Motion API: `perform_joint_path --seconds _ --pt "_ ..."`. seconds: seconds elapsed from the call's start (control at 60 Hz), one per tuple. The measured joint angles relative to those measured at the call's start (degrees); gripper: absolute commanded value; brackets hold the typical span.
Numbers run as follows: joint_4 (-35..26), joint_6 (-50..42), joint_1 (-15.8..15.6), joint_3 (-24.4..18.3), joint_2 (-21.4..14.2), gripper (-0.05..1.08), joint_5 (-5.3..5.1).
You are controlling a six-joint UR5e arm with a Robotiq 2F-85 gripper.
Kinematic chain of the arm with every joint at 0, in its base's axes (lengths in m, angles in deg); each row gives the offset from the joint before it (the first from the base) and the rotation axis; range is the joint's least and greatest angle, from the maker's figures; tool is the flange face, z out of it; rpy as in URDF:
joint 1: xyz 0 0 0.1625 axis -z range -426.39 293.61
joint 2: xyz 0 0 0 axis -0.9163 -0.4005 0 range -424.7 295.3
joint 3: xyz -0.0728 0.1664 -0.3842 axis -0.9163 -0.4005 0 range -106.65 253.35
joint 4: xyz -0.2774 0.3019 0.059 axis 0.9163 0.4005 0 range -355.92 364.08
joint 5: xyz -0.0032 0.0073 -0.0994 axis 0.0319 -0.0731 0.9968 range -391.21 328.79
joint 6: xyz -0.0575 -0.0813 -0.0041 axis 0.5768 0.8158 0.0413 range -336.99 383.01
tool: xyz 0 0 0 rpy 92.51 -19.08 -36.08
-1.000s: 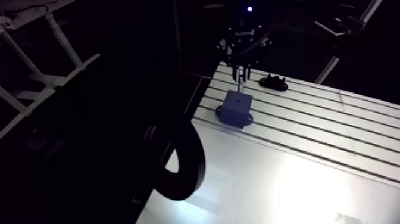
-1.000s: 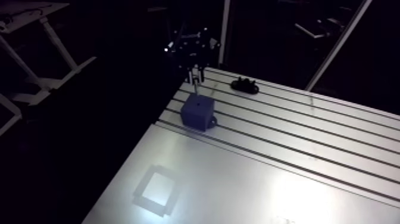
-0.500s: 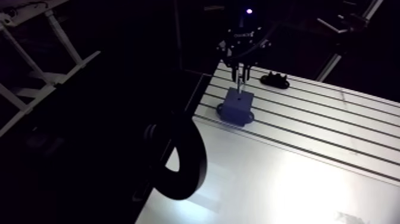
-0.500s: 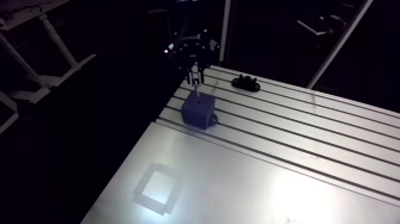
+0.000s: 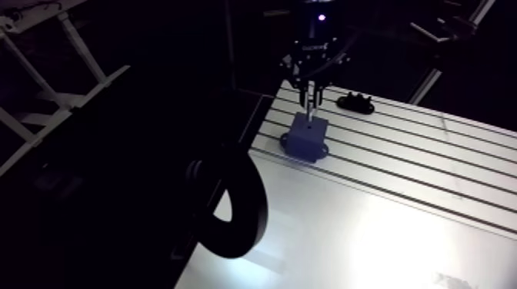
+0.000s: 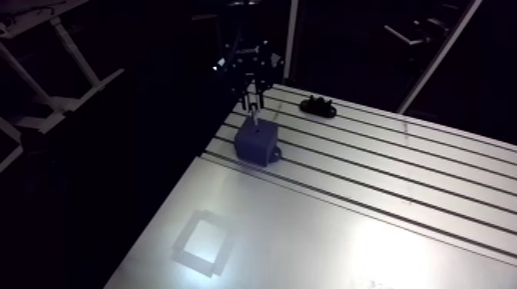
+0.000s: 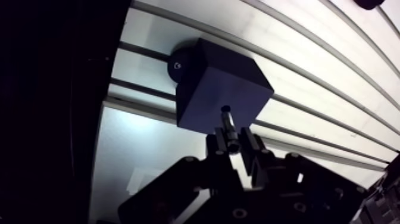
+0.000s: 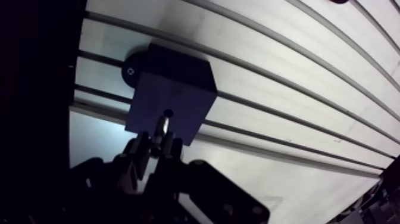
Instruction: Pick up the M10 bolt and insert it into the hole until fully seated.
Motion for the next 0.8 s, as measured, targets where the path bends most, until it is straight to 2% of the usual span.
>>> perform_joint_path --seconds 0.8 --pt "0.12 0.1 0.08 0.47 0.08 1.08 0.04"
